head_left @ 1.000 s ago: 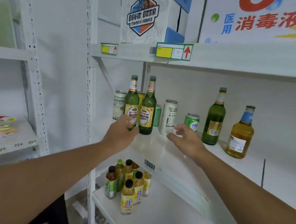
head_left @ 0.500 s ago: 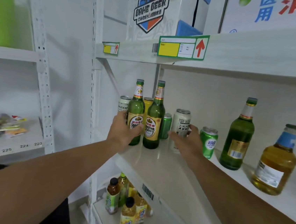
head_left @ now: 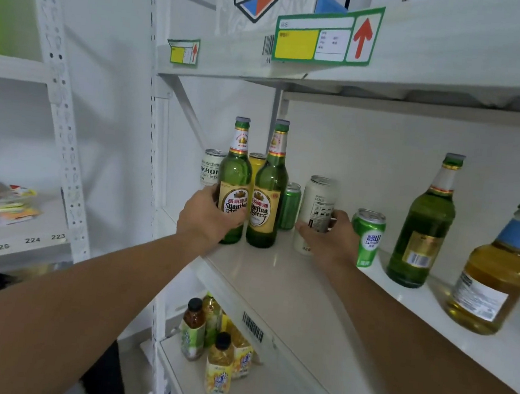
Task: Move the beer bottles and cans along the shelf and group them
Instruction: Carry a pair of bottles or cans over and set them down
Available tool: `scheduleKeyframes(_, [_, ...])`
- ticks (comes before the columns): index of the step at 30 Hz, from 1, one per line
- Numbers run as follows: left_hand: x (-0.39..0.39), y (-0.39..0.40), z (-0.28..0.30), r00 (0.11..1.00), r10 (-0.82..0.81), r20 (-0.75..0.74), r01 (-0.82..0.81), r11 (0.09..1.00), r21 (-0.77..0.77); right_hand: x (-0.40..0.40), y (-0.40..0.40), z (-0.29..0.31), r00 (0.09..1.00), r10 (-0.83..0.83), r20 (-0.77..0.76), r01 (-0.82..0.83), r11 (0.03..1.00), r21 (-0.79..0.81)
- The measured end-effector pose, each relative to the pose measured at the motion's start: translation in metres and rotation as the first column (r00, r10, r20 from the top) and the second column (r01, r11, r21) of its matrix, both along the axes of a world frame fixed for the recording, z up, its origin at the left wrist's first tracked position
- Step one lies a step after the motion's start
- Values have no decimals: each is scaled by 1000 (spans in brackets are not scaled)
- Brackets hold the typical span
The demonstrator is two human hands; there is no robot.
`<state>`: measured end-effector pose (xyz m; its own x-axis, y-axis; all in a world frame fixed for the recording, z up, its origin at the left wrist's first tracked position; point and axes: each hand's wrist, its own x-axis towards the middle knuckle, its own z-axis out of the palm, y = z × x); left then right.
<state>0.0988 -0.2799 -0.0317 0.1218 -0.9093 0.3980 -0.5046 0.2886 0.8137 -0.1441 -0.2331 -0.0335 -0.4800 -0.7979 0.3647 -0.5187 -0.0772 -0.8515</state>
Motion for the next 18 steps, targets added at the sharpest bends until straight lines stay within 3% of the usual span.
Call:
scheduleKeyframes(9, [8,31,9,999,-49,-5,49,998,32,3,33,5,997,57,45,-60,997,50])
scheduleKeyframes(18, [28,88,9,995,-83,-50,86,994,72,5,115,16,985,137,109,-135,991,-26])
